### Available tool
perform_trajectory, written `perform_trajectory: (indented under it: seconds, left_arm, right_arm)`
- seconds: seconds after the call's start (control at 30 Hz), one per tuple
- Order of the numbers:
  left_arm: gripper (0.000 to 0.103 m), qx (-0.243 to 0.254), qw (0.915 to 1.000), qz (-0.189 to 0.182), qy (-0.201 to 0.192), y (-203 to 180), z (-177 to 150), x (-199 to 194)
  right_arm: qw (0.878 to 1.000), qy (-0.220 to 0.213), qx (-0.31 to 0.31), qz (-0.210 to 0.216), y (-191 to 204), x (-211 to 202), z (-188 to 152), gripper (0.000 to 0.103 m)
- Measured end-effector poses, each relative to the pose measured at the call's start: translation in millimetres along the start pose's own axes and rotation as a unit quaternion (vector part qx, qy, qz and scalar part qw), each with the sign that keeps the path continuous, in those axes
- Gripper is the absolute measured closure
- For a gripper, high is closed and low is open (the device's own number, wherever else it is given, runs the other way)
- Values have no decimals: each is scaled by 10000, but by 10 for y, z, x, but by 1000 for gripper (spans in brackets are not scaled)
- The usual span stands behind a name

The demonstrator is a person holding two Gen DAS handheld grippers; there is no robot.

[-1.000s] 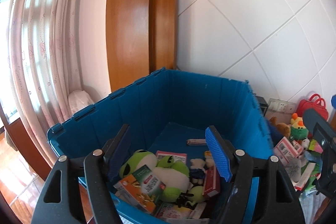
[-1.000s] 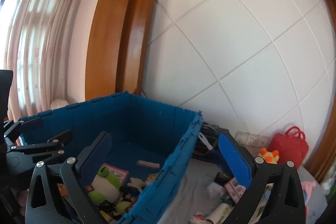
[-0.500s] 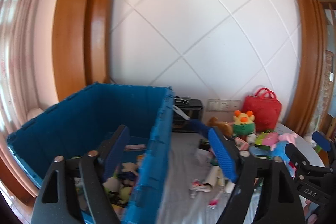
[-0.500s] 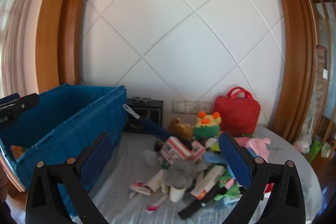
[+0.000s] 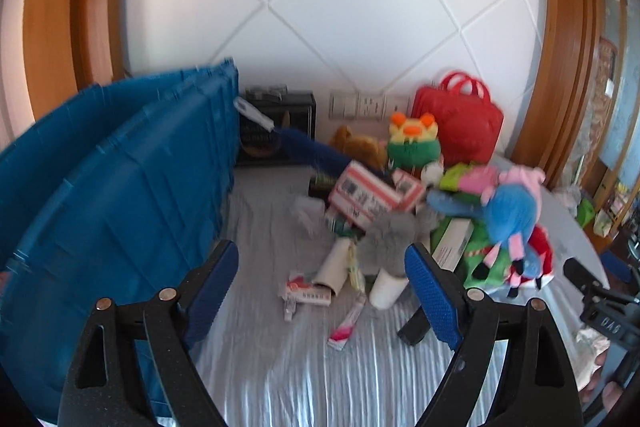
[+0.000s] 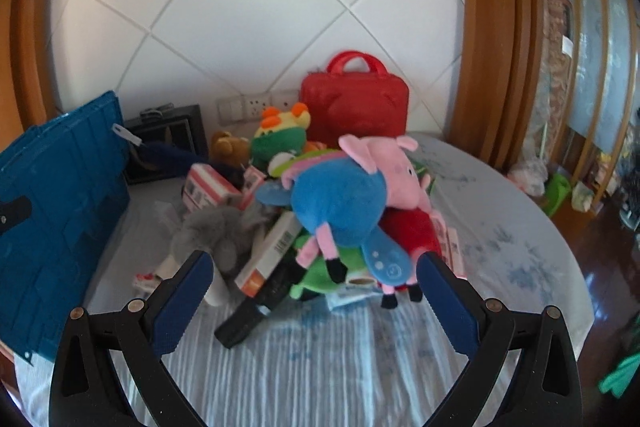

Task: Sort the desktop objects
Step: 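Withdraw both grippers from the crate back to the pile, then grasp the pink-striped ointment tube with the left gripper while the right grasps the black wrapped roll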

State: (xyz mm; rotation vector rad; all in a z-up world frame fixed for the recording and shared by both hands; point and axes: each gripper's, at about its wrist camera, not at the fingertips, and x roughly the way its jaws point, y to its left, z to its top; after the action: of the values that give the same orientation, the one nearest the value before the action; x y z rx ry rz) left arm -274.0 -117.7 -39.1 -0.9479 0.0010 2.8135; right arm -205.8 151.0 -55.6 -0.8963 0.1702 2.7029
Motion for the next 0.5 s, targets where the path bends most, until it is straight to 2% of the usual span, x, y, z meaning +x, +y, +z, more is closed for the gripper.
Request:
perform_trajectory:
  seconds: [0.17,0.3,0.4,0.5]
  left_arm:
    - [17,78,9964,39,843,-77,-405,679]
    - [17,105,9885,-7,1507,-95,-749,1166]
    - [18,222,9833,-22,1809,-138,-946,1443]
    - [26,395,9772,-73,2084,-227,-1086,1736]
  right_arm:
    - [9972,743,17,28,-41,509,-249,0]
    - [9917,1281,71,134,0,889,-481,0]
    - [9884,1508,116,129,53,1070,-589,0]
    - [9844,1740,145,211,135,1276,-674,0]
